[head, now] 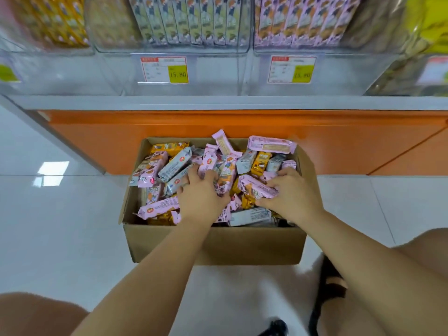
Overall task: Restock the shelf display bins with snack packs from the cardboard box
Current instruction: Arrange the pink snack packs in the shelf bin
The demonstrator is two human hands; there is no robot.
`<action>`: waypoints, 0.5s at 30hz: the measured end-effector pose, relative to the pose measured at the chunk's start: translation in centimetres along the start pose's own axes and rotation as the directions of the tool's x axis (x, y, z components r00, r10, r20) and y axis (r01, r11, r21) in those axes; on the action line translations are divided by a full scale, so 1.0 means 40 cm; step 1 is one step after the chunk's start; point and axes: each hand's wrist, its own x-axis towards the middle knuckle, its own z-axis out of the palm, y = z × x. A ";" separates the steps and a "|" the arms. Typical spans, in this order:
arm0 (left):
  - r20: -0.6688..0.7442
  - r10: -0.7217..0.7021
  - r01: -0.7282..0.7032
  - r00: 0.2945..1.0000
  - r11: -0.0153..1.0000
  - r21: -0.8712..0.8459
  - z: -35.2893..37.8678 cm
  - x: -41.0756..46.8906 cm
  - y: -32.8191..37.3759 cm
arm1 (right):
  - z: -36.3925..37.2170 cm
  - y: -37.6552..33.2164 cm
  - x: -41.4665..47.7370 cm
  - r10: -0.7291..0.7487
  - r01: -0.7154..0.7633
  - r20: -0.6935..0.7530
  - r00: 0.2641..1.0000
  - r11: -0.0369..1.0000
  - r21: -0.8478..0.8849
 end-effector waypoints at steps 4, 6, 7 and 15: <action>0.028 -0.056 0.057 0.998 0.996 -0.067 -0.009 0.005 -0.001 | -0.034 0.004 -0.021 -0.037 0.042 -0.064 0.997 0.996 0.075; 0.012 -0.076 0.077 0.997 0.990 -0.115 -0.019 0.005 -0.008 | -0.055 0.000 -0.025 -0.038 0.052 -0.104 0.994 0.990 0.131; -0.006 -0.079 0.078 0.997 0.986 -0.145 -0.024 0.004 -0.013 | -0.062 0.000 -0.024 -0.041 0.059 -0.130 0.991 0.988 0.143; -0.035 -0.050 0.034 0.998 0.935 -0.352 -0.050 0.019 -0.038 | -0.055 0.024 0.052 -0.072 0.116 -0.286 0.955 0.983 0.143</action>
